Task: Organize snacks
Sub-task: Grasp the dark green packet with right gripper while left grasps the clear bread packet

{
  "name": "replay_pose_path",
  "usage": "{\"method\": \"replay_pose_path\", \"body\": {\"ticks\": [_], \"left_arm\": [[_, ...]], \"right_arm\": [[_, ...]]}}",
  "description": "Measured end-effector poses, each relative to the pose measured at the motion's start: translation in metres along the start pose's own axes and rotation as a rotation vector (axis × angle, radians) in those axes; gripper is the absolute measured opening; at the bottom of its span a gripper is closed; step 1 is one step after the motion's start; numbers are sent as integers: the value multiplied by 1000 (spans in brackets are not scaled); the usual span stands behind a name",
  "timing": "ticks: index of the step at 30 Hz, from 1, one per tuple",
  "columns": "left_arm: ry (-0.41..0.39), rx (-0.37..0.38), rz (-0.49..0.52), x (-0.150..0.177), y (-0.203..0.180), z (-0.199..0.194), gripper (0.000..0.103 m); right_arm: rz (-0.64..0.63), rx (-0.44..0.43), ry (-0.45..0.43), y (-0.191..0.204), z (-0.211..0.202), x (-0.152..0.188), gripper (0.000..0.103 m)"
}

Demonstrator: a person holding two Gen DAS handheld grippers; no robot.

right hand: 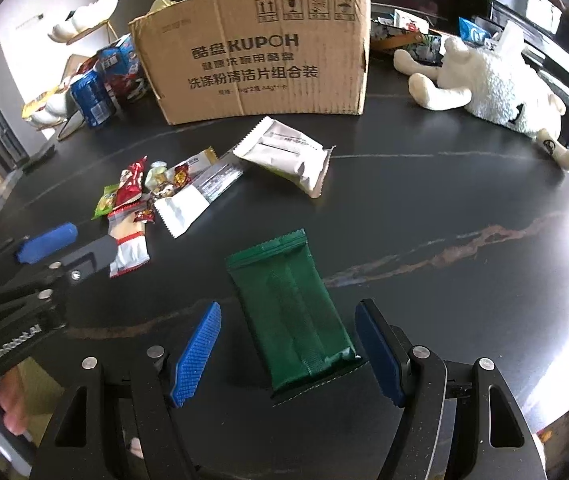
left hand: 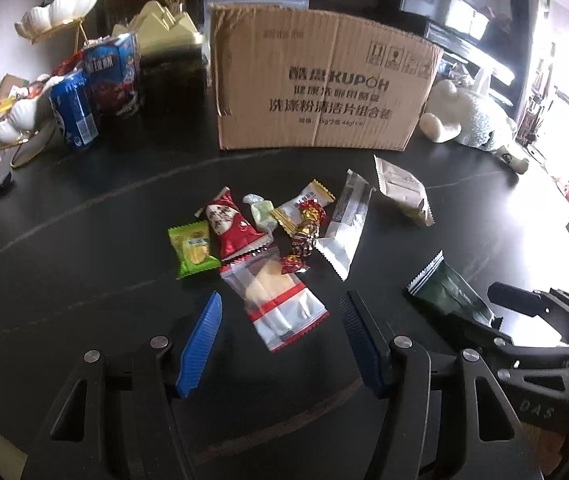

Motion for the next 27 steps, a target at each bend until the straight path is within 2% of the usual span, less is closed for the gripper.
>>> {"method": "replay_pose_path", "body": {"ticks": [9, 11, 16, 22, 24, 25, 27], "left_arm": [[40, -74, -49, -5, 4, 25, 60], [43, -83, -62, -7, 5, 29, 60], [58, -81, -83, -4, 9, 33, 46], [52, -48, -95, -2, 10, 29, 39], [54, -41, -84, -1, 10, 26, 36], [56, -35, -83, 0, 10, 25, 36], [58, -24, -80, 2, 10, 22, 35]], "right_arm": [[14, -16, 4, 0, 11, -3, 69], [10, -11, 1, 0, 12, -4, 65], [-1, 3, -10, 0, 15, -10, 52], [-2, 5, -23, 2, 15, -13, 47], [0, -3, -30, 4, 12, -15, 40], [1, -6, -31, 5, 11, -15, 30], [-5, -10, -29, 7, 11, -16, 27]]}}
Point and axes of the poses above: each gripper's, at about its wrist camera, not at the fingertips, and z roughly the way its jaws point, y to its left, x to its underside, the point moved 10 cm from there along z, roughly the way its jaws point
